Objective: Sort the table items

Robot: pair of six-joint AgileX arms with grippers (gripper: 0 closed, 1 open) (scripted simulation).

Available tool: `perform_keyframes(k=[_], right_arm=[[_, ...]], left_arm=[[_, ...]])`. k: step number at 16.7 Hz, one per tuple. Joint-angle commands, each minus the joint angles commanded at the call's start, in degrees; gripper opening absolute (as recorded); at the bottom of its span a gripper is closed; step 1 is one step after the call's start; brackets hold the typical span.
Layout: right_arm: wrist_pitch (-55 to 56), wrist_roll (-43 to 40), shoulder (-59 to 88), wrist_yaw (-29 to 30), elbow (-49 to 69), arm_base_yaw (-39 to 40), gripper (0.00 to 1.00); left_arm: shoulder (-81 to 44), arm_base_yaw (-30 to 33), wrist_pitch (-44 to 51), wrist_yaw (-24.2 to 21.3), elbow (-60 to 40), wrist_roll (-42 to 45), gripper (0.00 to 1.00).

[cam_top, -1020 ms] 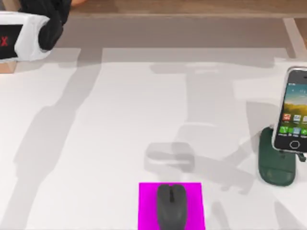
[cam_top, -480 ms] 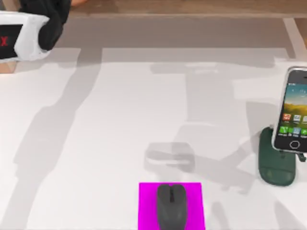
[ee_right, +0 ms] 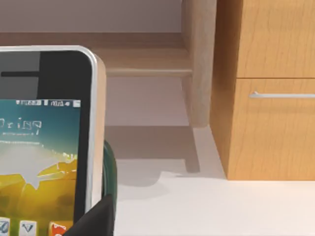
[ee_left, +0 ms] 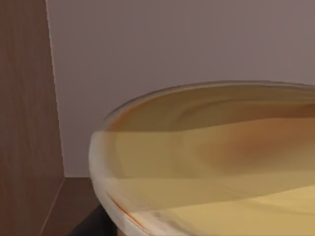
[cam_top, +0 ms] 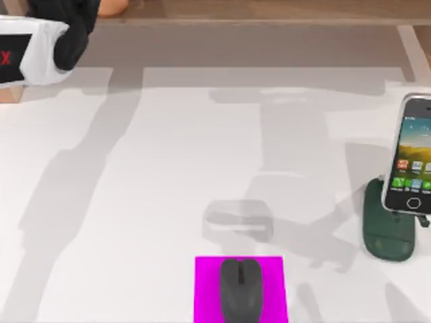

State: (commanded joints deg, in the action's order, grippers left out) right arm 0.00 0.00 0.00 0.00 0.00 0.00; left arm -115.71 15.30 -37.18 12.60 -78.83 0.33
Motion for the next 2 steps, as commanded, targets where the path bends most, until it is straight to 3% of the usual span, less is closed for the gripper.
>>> perform_keyframes(k=[2], right_arm=[[0.0, 0.0, 0.0, 0.0, 0.0, 0.0, 1.0]], left_arm=[[0.0, 0.0, 0.0, 0.0, 0.0, 0.0, 1.0]])
